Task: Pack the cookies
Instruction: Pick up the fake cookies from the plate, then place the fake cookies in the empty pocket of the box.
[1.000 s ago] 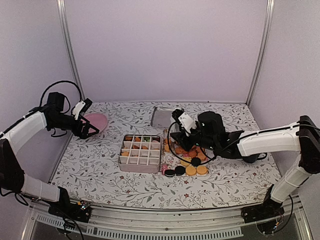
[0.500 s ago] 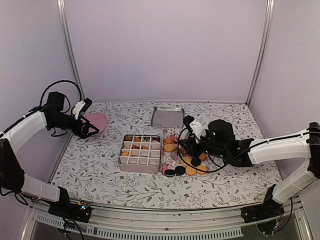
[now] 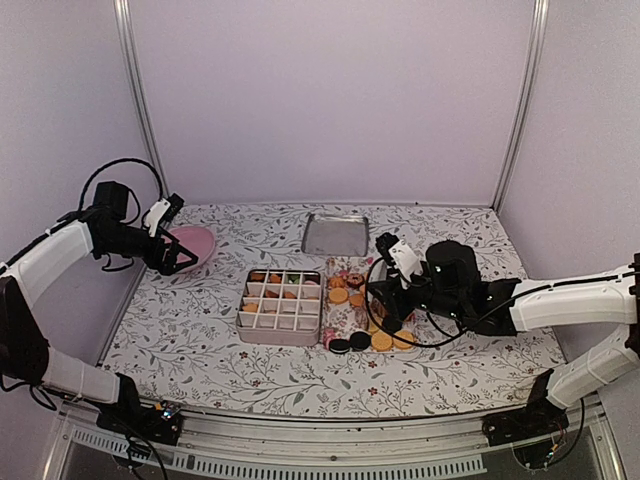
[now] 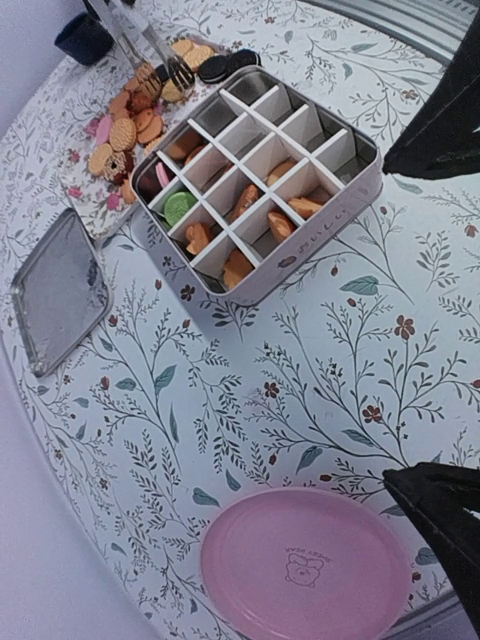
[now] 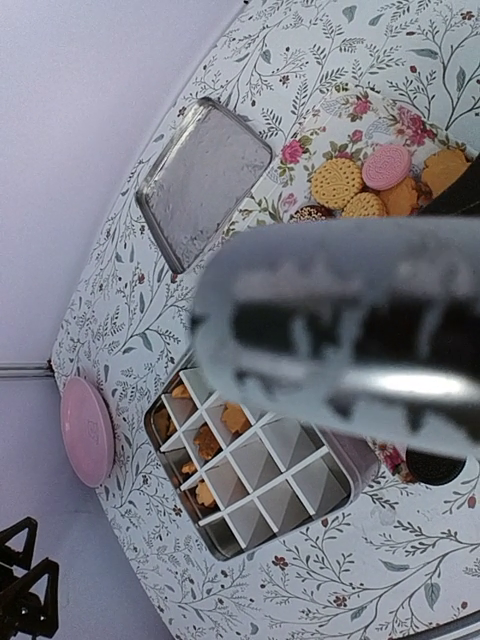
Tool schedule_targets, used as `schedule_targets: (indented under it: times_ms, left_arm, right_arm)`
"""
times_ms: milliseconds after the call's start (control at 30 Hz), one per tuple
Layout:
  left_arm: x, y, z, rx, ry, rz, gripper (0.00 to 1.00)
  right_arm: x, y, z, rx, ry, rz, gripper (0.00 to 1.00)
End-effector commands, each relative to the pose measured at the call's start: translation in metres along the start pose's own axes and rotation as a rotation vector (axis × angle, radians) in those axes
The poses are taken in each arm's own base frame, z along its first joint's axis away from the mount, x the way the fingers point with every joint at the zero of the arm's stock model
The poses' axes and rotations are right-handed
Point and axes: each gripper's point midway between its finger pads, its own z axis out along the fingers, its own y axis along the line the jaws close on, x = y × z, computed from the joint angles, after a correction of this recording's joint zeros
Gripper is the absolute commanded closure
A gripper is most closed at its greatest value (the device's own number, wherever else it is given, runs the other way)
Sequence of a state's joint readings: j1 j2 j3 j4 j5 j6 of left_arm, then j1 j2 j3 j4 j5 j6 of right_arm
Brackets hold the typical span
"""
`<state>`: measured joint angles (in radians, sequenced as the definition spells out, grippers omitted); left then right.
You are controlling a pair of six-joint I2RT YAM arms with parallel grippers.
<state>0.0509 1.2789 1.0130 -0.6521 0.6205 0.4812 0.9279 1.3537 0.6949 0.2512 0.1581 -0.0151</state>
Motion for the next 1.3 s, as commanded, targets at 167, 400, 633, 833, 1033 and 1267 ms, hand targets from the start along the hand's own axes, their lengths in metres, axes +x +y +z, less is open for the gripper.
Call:
schedule_targets:
  times_ms: [167, 400, 633, 833, 1033, 1267]
  left_arm:
    - [-0.008, 0.002, -0.003, 0.002, -0.014, 0.0, 0.01]
    - [-0.009, 0.003, -0.004, -0.003, -0.015, 0.006, 0.01]
    - [-0.006, 0.003, -0.002, -0.003, -0.008, 0.004, 0.01]
    - [-0.005, 0.004, -0.001, -0.005, -0.006, 0.002, 0.01]
    - [-0.001, 0.004, 0.002, -0.002, -0.002, -0.003, 0.01]
    - [0.003, 0.002, 0.008, 0.022, -0.002, -0.019, 0.01]
  right_arm:
    - [0.009, 0.001, 0.004, -0.005, 0.01, 0.044, 0.58]
    - [0.001, 0.002, 0.013, -0.004, 0.011, 0.048, 0.75]
    - [-0.058, 0.001, -0.002, -0.011, -0.114, 0.045, 0.88]
    - [-0.114, 0.026, -0.006, -0.067, -0.219, -0.001, 0.89]
    - [-0.146, 0.07, 0.013, -0.189, -0.282, -0.001, 0.89]
    - [-0.155, 0.123, 0.062, -0.327, -0.289, 0.028, 0.89]
